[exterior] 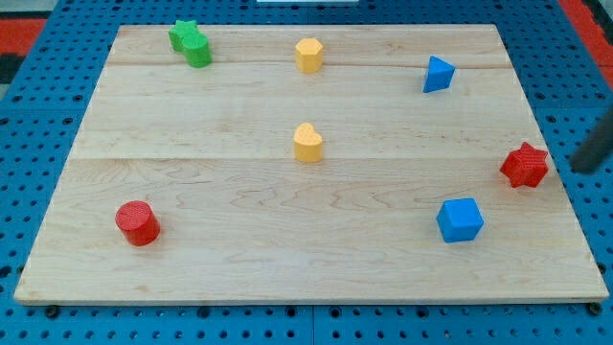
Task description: Slide the red star closer to the blue cube
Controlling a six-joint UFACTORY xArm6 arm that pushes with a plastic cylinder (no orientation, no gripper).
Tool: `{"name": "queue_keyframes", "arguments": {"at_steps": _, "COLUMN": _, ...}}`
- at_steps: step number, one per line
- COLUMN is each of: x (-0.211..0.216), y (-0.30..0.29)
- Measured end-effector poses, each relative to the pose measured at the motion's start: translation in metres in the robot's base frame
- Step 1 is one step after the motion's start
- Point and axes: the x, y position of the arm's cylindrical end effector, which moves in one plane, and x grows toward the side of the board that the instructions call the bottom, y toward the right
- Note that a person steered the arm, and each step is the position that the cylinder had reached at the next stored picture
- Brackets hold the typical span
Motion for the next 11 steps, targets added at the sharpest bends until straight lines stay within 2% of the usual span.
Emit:
{"name": "queue_keyframes", "arguments": {"at_steps": 1, "x": -0.025, "y": -0.065}}
{"name": "queue_keyframes", "arguments": {"at_steps": 2, "x": 0.007, "y": -0.083}}
{"name": "queue_keyframes", "arguments": {"at_steps": 3, "x": -0.005, "y": -0.076}}
{"name": "queue_keyframes", "arguments": {"at_steps": 4, "x": -0.062, "y": -0.091}}
{"name": "queue_keyframes", "arguments": {"at_steps": 5, "x": -0.061, "y": -0.042}}
{"name": "queue_keyframes", "arguments": {"at_steps": 6, "x": -0.032, "y": -0.006}}
{"name": "queue_keyframes", "arguments": {"at_steps": 7, "x": 0.008, "y": -0.008}}
{"name": "queue_keyframes", "arguments": {"at_steps": 8, "x": 0.014, "y": -0.049}}
{"name": "queue_keyframes", "arguments": {"at_steps": 10, "x": 0.002, "y": -0.079}}
{"name": "queue_keyframes", "arguments": {"at_steps": 11, "x": -0.038, "y": -0.103}}
